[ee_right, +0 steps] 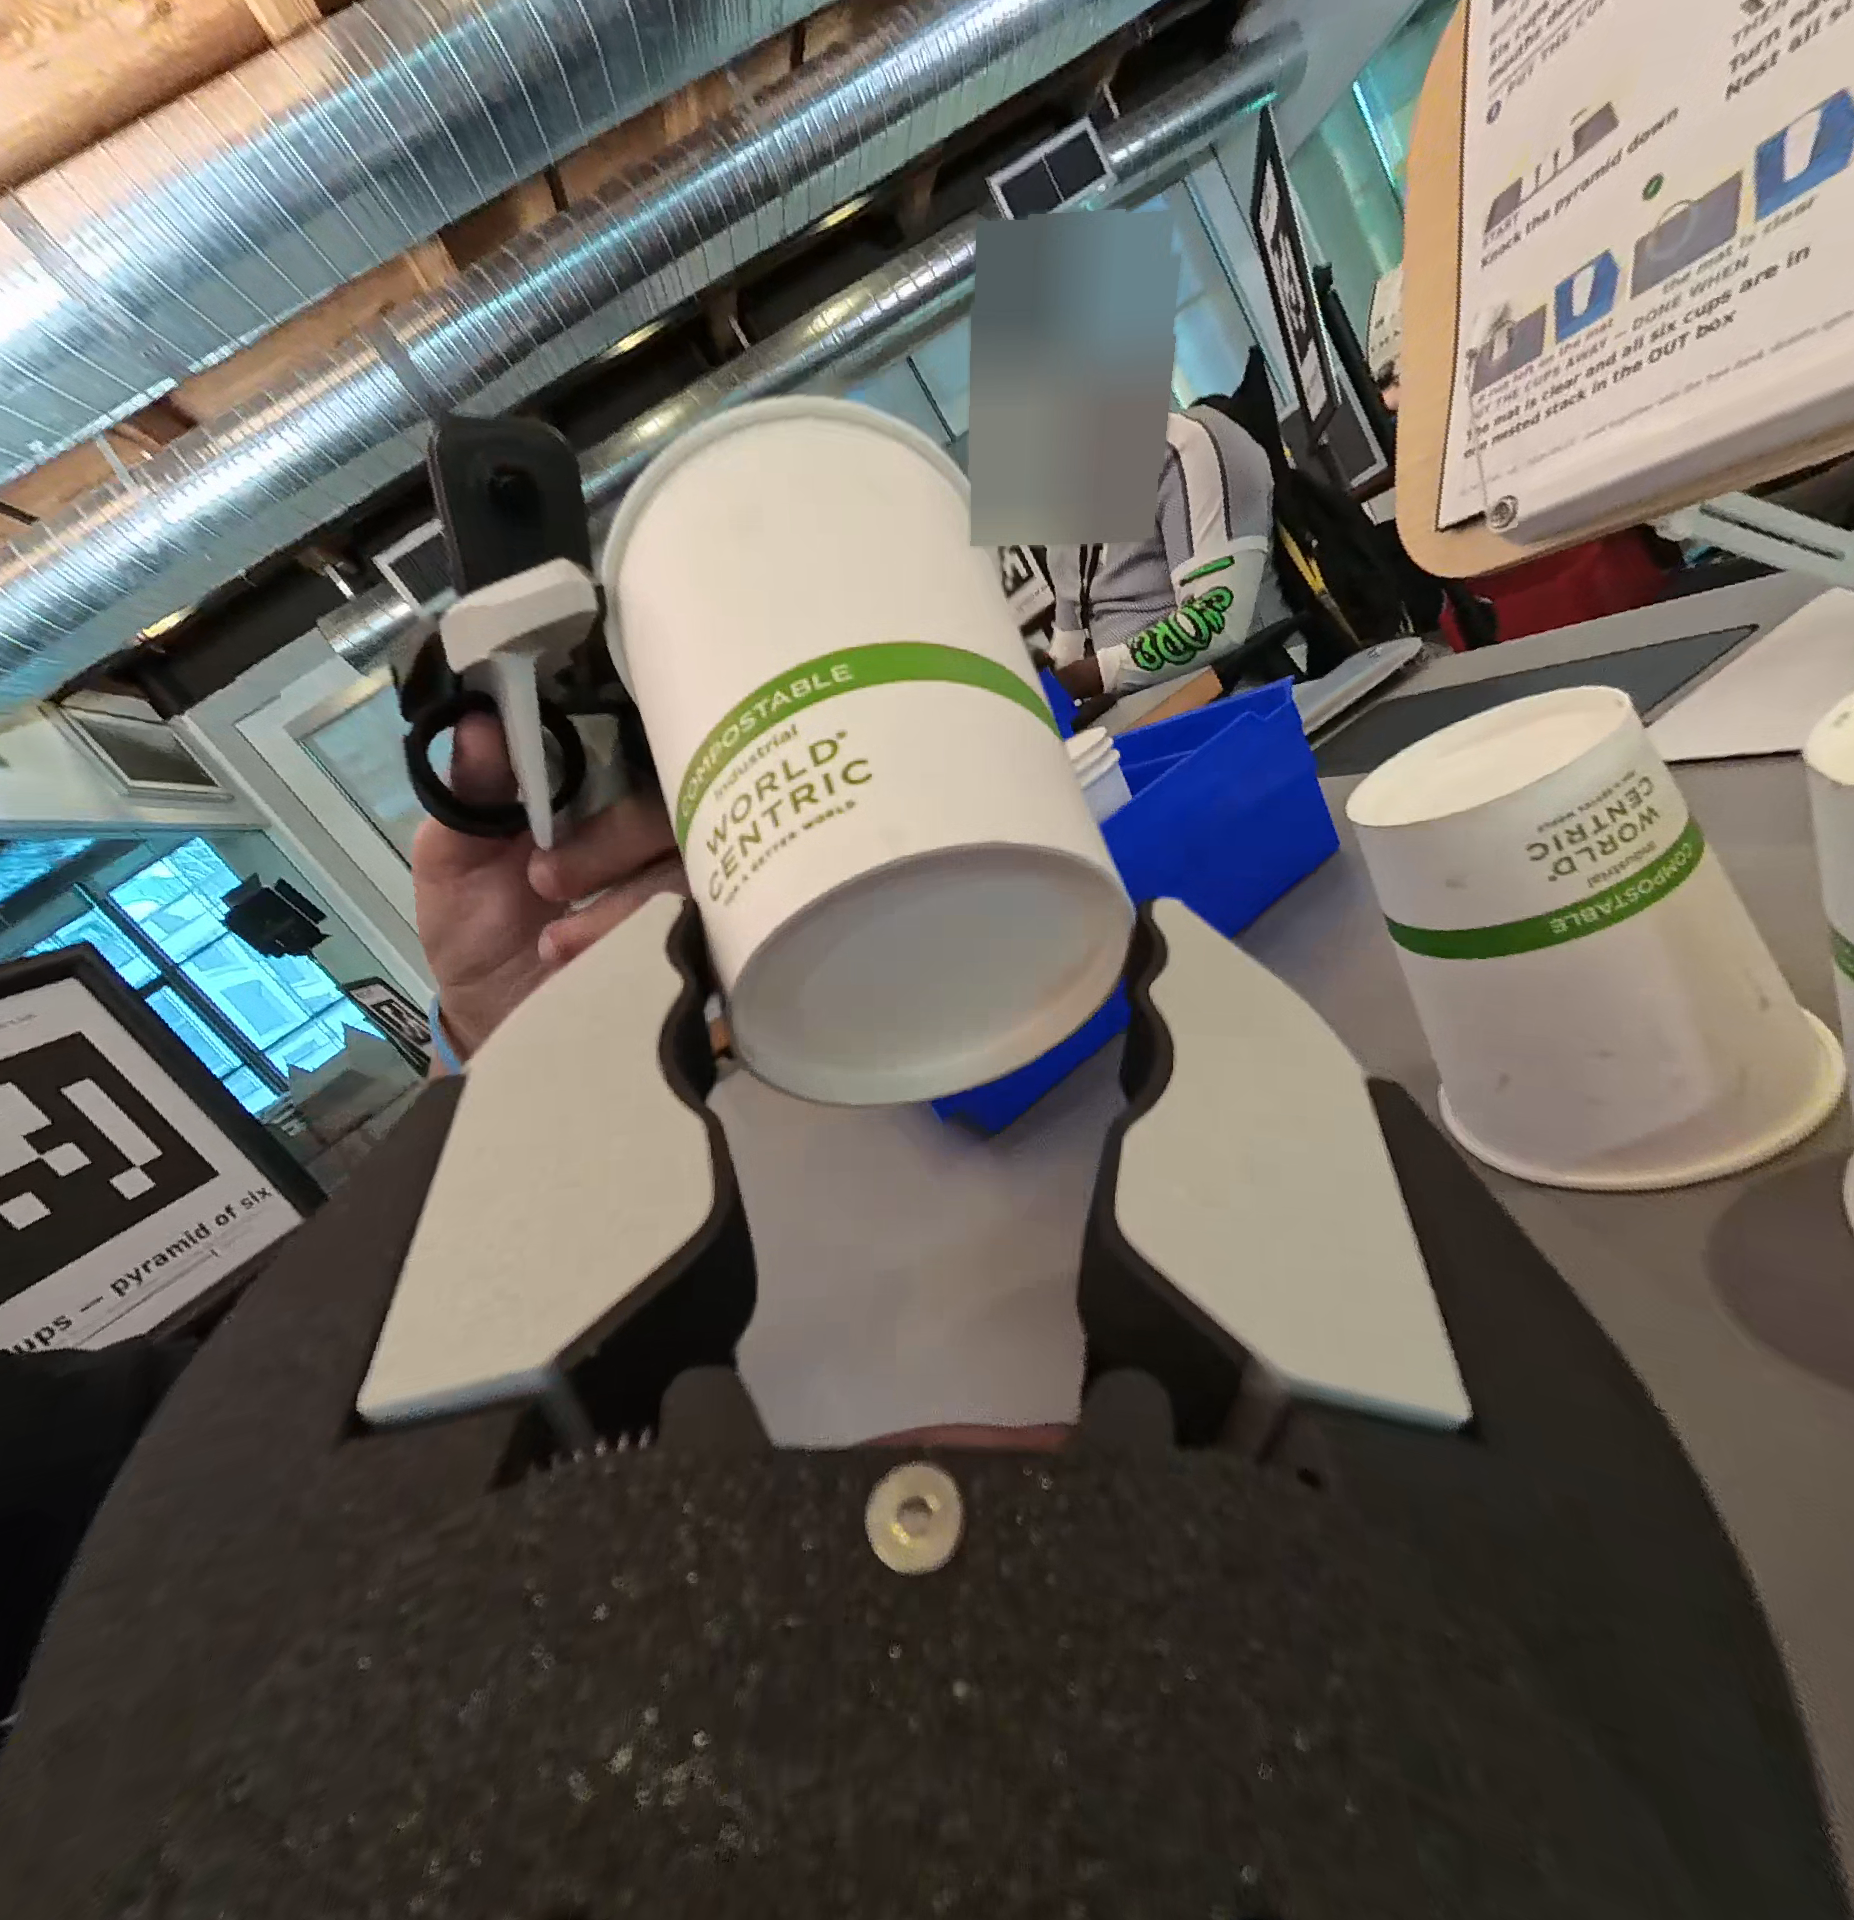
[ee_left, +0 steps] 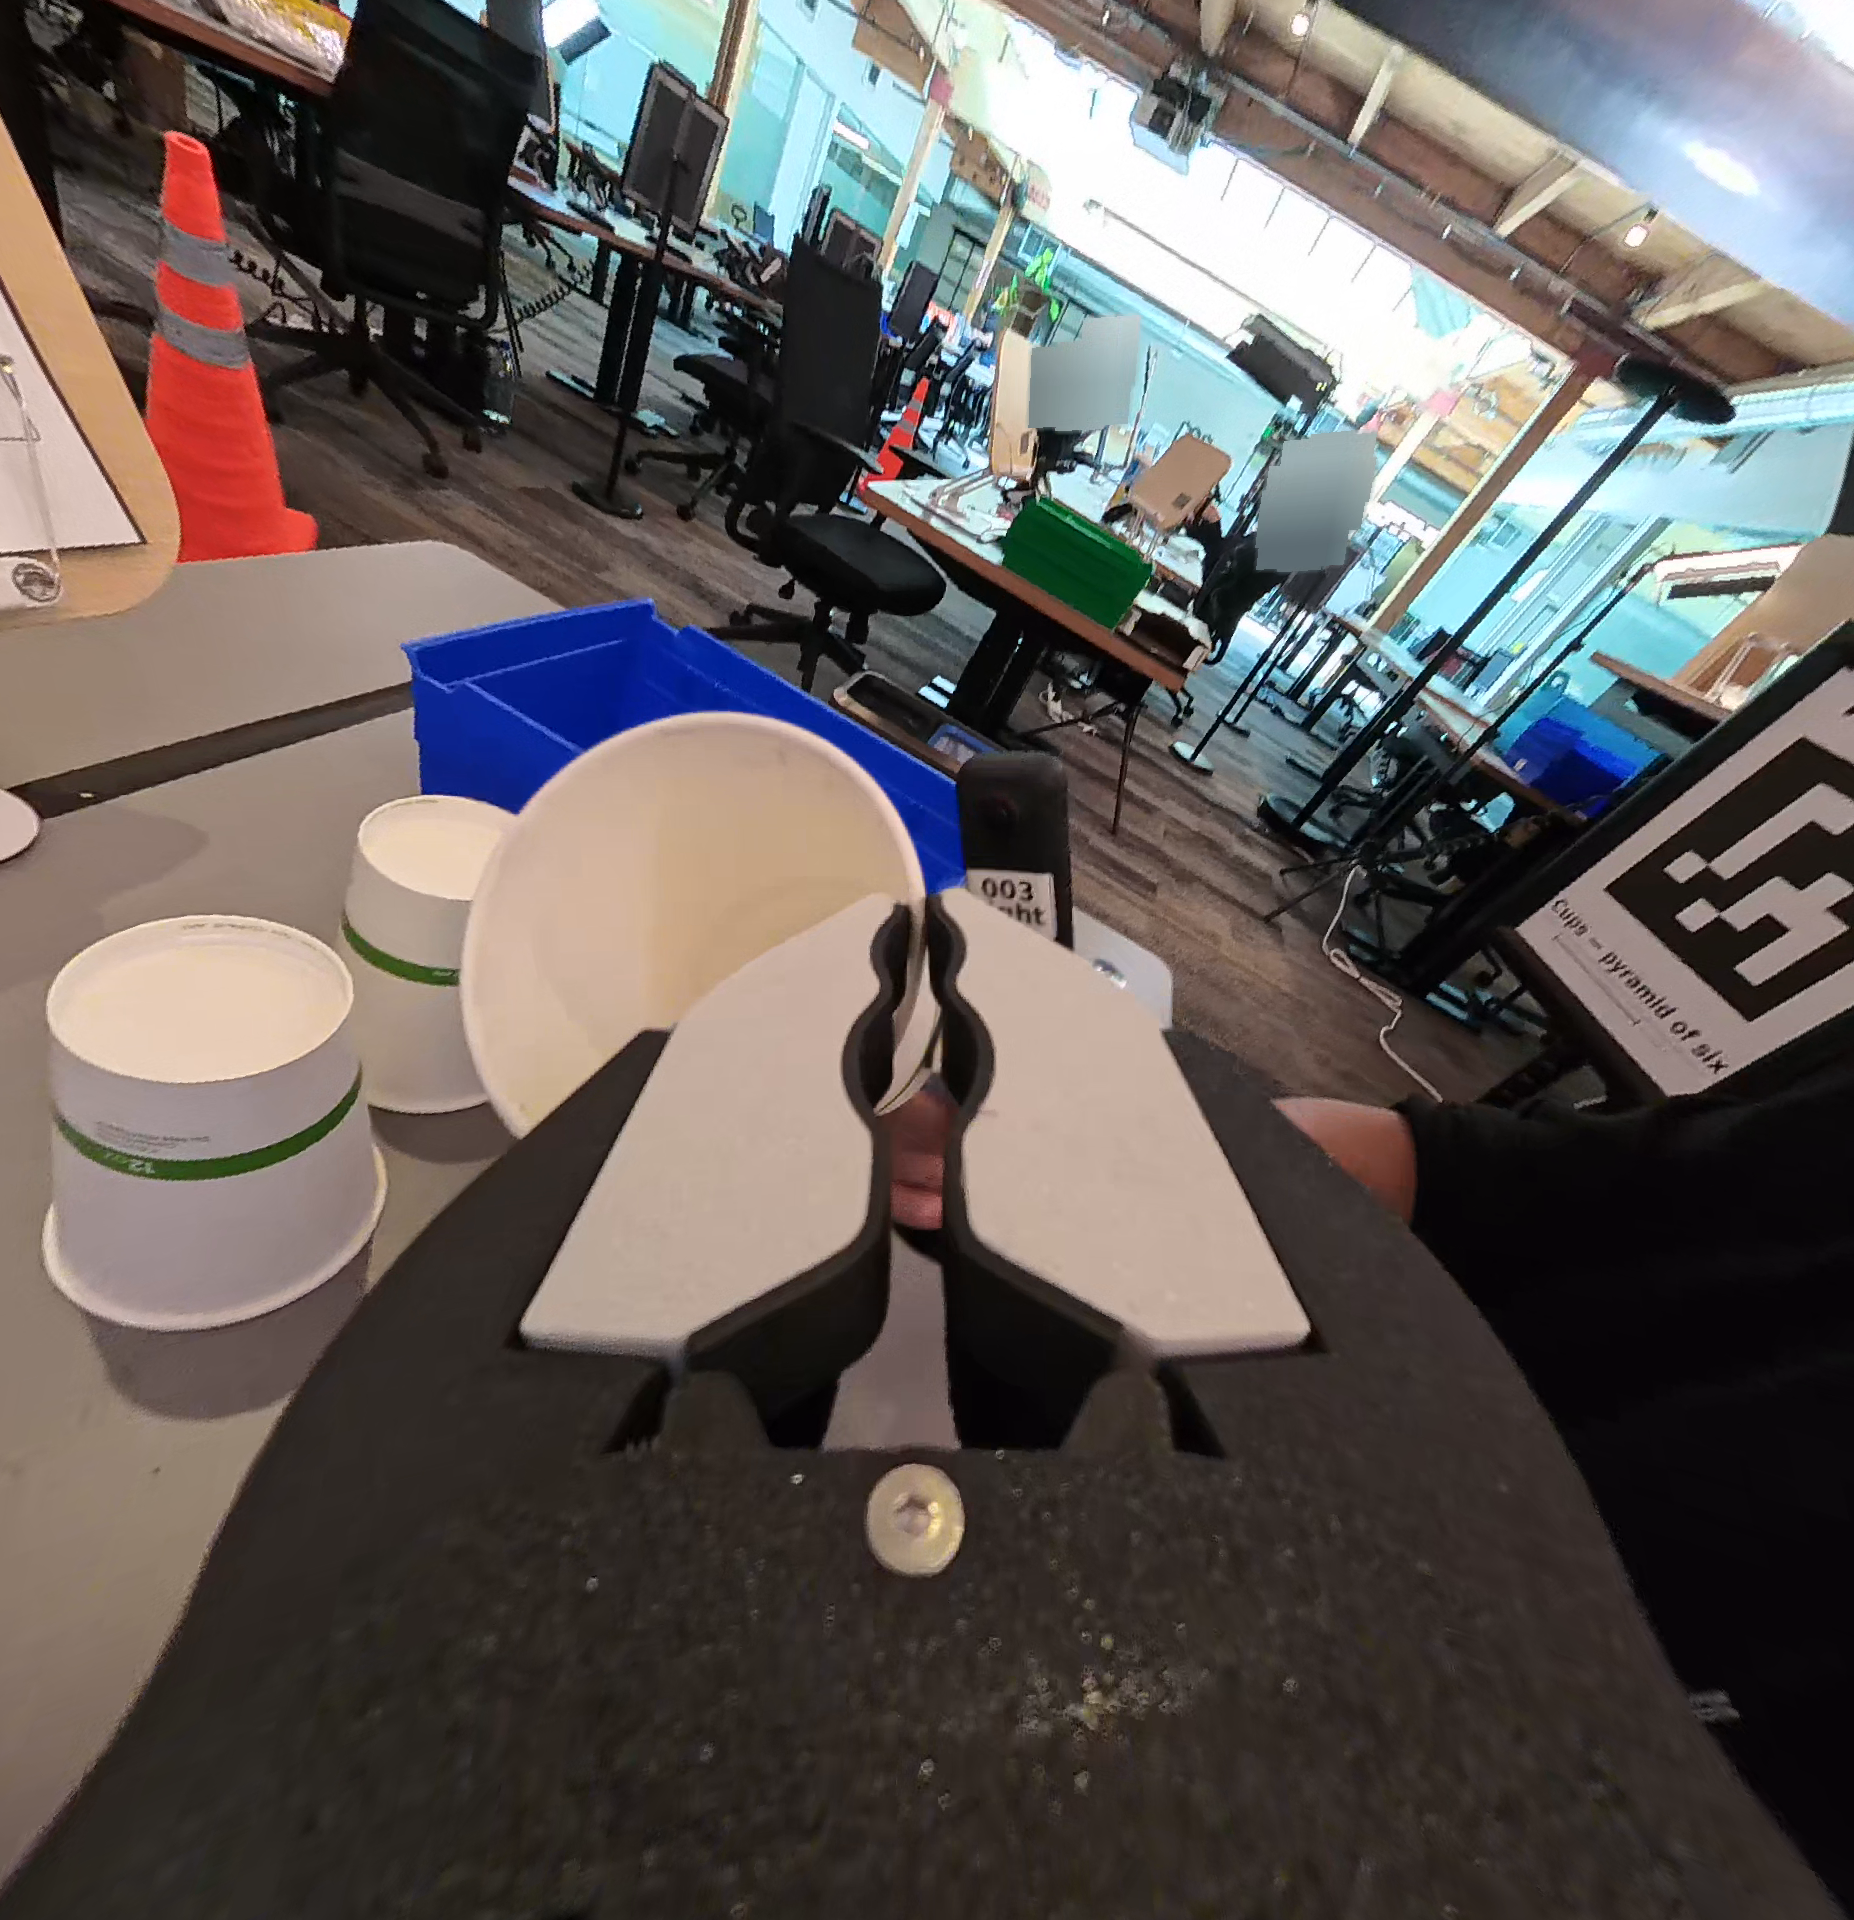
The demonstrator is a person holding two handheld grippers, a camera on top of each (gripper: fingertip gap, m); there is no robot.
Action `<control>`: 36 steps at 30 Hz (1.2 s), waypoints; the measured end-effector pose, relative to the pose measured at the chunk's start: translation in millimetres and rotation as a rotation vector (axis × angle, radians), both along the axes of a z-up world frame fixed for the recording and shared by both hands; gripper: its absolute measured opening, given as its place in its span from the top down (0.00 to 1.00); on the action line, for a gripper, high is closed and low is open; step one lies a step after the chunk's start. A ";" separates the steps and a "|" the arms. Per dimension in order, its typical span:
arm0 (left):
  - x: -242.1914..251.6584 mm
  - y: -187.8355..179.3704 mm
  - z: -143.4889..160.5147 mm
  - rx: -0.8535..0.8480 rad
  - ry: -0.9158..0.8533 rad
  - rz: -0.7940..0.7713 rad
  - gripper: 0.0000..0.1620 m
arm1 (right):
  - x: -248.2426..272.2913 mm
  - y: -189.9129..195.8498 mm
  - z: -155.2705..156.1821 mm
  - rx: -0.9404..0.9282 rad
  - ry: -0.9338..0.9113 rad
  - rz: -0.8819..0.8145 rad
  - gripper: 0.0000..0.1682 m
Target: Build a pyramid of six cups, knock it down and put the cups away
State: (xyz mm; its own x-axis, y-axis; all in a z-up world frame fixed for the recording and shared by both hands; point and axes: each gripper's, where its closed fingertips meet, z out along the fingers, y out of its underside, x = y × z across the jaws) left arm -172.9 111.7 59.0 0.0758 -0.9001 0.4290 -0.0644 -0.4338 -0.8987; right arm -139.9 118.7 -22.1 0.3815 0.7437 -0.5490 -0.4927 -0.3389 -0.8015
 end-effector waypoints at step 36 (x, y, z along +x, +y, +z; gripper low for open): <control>-19.9 21.9 -131.9 1.477 1.429 0.183 0.47 | -31.5 -17.1 -54.2 -0.261 -0.540 0.139 0.54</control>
State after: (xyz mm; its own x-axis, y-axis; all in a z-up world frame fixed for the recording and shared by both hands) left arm -192.8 133.6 -72.9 -0.2641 -0.3807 -0.8862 -0.9334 0.3323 0.1353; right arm -171.3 101.6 -76.3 0.5657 0.6735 -0.4758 0.0221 -0.5892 -0.8077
